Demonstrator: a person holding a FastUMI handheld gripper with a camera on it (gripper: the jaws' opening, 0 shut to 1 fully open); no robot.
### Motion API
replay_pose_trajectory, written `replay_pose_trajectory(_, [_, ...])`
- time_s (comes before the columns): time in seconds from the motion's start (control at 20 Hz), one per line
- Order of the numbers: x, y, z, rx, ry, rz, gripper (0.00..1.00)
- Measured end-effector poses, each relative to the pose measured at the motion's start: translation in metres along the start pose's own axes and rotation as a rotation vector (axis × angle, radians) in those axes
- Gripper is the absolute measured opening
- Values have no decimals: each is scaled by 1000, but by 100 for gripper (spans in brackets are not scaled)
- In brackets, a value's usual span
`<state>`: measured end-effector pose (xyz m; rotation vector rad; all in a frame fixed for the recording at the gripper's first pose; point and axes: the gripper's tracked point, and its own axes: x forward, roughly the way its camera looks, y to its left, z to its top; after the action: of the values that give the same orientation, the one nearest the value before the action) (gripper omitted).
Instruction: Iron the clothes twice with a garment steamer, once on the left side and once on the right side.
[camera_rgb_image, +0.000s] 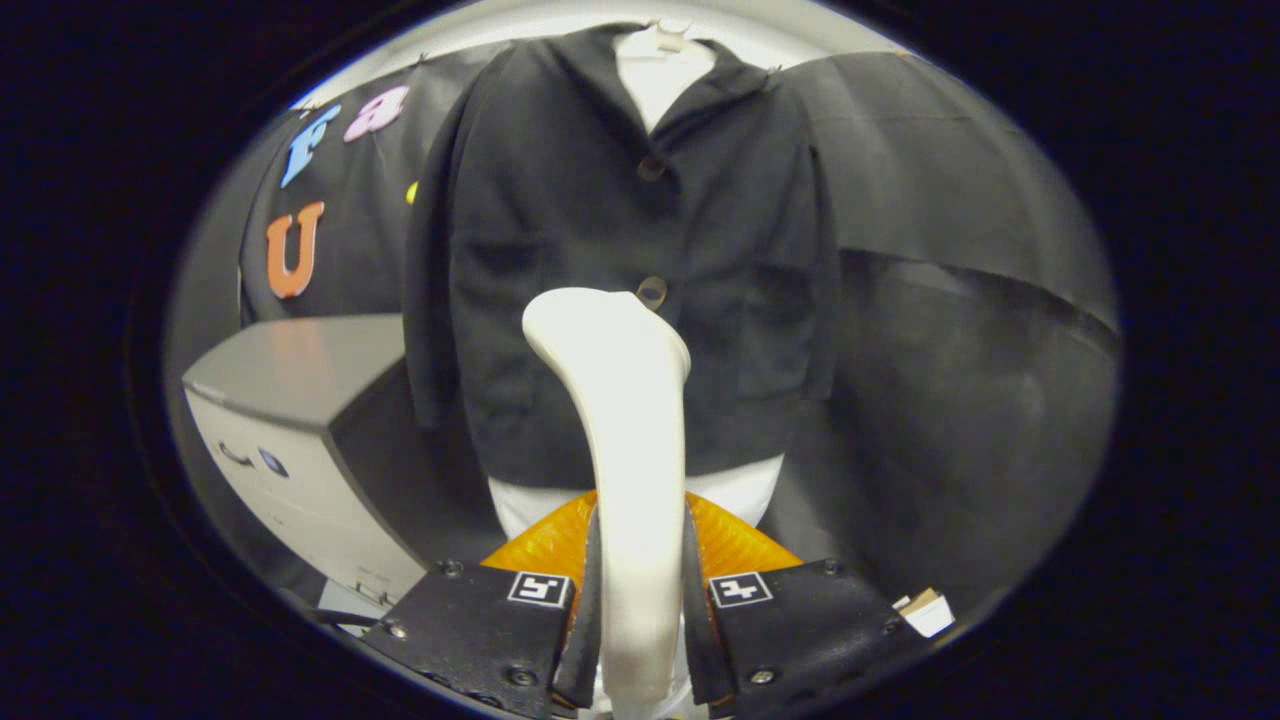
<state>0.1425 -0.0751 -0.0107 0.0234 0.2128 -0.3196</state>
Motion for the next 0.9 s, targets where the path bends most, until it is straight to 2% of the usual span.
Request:
replay_pose_trajectory(0.4, [-31, -72, 167, 107, -374, -58, 38])
replay_pose_trajectory(0.65, [-59, -107, 243, 176, -511, -59, 38])
replay_pose_trajectory(0.9, [-44, -120, 300, 221, -595, -64, 37])
